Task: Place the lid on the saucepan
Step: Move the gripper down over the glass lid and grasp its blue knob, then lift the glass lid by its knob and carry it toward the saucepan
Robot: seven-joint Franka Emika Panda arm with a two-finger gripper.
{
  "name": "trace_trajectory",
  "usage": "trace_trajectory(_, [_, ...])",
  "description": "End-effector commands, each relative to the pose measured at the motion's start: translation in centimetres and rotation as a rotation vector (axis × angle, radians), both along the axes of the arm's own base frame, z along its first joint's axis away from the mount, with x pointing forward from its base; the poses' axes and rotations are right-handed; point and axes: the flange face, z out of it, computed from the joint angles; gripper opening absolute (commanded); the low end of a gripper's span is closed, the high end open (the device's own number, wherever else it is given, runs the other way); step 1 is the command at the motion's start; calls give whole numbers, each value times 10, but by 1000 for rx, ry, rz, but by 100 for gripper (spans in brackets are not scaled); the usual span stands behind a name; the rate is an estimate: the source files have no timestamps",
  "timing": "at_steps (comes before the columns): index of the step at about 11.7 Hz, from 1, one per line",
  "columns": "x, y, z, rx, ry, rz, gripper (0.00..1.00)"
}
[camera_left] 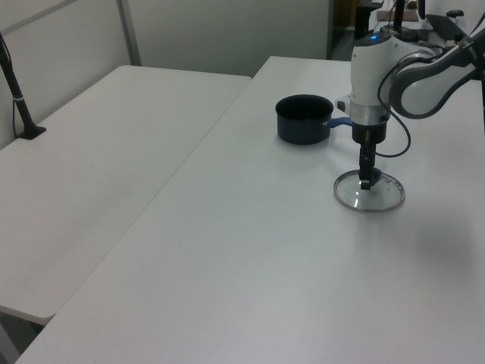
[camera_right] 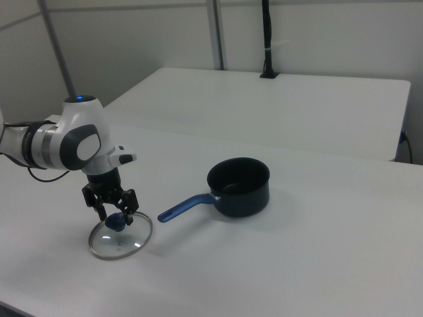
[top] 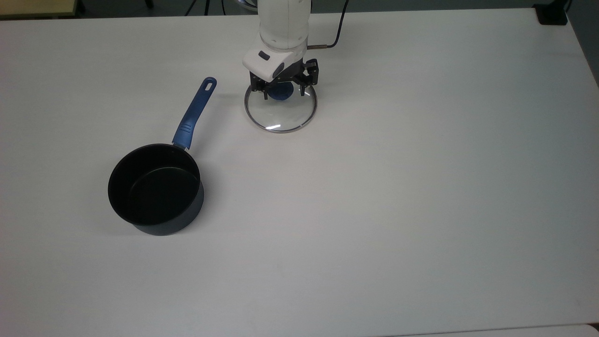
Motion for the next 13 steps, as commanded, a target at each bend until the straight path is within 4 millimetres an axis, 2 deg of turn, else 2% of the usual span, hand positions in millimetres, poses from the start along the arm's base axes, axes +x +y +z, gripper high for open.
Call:
trace_trajectory(1, [-2, 4, 2, -26, 2, 12, 70])
trace_trajectory(4, [-4, 3, 4, -31, 15, 13, 62])
trace_trajectory(6, [-6, -2, 14, -40, 26, 16, 60])
trace_trajectory(9, [-2, -6, 38, -52, 64, 25, 57])
trace_trajectory(11, [6, -10, 63, -54, 71, 32, 57])
trace_trajectory(13, [20, -9, 112, -55, 71, 60, 57])
